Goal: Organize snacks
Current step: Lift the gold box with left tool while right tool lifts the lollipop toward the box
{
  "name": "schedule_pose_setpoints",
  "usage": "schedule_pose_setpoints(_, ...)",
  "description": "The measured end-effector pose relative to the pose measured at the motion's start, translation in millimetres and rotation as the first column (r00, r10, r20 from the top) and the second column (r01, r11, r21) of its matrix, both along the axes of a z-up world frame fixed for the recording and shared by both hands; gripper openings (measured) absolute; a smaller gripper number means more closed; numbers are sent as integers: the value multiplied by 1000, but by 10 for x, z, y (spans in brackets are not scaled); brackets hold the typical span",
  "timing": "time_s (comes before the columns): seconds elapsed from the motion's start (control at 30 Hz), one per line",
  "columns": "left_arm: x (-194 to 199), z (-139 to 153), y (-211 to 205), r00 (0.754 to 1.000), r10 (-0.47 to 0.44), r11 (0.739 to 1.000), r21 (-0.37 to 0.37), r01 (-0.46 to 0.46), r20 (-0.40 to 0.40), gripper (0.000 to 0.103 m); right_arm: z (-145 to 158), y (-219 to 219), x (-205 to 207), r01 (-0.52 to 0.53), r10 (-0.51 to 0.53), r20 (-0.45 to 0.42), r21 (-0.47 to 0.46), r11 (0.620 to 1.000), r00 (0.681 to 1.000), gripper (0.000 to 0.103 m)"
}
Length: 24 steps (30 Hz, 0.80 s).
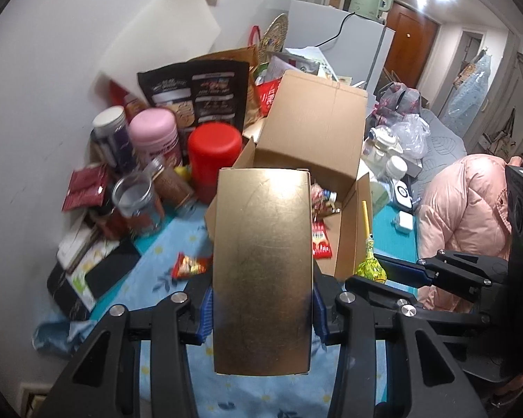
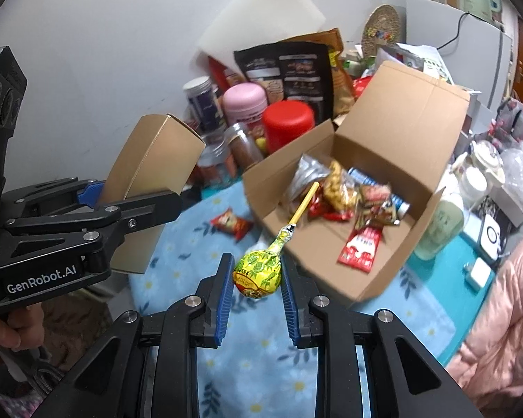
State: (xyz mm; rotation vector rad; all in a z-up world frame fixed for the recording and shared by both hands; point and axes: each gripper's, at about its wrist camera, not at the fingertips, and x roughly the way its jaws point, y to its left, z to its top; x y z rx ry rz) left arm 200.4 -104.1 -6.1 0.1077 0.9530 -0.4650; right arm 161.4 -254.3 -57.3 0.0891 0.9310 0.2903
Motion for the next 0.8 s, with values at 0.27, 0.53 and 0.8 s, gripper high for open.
schedule_pose_setpoints(0.27,506,2,-220,998,-61,998,-10,61,7,43,67,-195,458,62,-61,10,-18,998,998,26)
schedule_pose_setpoints(0.53,933,-29,-448,993,-116,993,-8,116,31,43,51,-368,841,111,-111,10,-38,993,994,26)
schedule_pose_setpoints(0.8,1348,-277,-723,989,-151,989,5,151,4,43,-127,-553,1197,138,-139,-6,-30,990,990,26)
